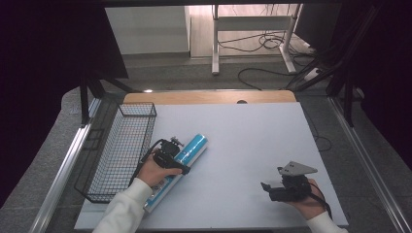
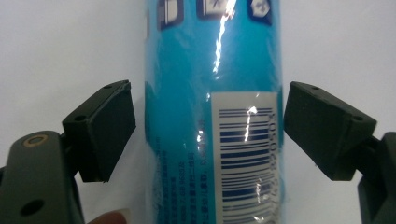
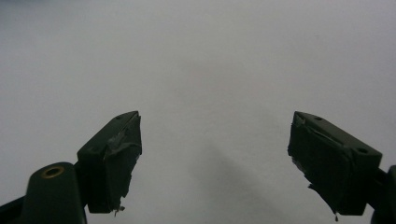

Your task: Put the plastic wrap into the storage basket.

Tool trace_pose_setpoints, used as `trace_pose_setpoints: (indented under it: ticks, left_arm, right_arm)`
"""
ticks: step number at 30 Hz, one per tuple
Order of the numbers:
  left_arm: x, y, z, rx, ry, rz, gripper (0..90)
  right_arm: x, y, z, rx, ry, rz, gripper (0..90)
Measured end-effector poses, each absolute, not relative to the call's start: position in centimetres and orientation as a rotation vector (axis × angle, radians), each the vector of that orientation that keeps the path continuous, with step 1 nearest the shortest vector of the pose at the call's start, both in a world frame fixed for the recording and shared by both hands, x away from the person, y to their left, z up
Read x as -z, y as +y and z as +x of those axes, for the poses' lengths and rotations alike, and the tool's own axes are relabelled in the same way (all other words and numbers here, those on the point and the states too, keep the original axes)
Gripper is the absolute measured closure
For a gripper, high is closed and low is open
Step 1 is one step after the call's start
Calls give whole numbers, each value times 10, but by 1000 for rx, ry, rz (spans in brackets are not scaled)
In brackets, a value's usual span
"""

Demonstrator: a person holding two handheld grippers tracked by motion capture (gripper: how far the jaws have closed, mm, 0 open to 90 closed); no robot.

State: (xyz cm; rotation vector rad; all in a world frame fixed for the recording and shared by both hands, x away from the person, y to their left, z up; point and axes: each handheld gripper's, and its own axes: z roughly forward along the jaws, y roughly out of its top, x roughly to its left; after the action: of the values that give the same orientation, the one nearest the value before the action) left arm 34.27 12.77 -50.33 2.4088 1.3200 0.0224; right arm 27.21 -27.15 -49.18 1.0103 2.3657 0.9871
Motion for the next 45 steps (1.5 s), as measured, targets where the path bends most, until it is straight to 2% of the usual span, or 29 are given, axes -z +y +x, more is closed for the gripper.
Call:
trace_pose_setpoints:
  ticks: [5,10,23,31,45]
  left_arm:
    - [508,127,343,-18,1351,2434,205]
    - [508,125,342,6,1349,2438,307]
    - [507,123,341,-24,1349,2446,316]
    - [504,125,341,12,1344,2446,318]
    - [477,130,339,16,1304,2439,319]
  right_arm:
    - [492,-271,272,-980,2368,1005,179]
    - [493,-271,272,-974,2369,1006,179]
    - [493,-271,272,-966,2364,1008,179]
    - [493,-272,273,-962,2361,1008,179]
    - [492,-272,272,-968,2355,1008,179]
